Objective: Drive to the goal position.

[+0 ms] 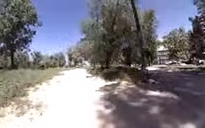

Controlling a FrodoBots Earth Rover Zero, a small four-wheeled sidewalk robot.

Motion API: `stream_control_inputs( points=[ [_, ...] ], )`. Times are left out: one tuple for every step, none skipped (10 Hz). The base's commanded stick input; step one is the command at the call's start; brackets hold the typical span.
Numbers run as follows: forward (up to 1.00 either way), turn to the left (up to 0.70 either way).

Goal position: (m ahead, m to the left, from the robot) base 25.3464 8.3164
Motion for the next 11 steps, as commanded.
stream_control_inputs(
  points=[
    [0.85, 0.34],
    [0.85, 0.34],
    [0.85, 0.34],
    [0.85, 0.14],
    [0.85, 0.0],
    [0.85, 0.0],
    [0.85, 0.0],
    [0.85, 0.0],
    [0.85, 0.0],
    [0.85, 0.0],
    [0.85, 0.0]
  ],
)
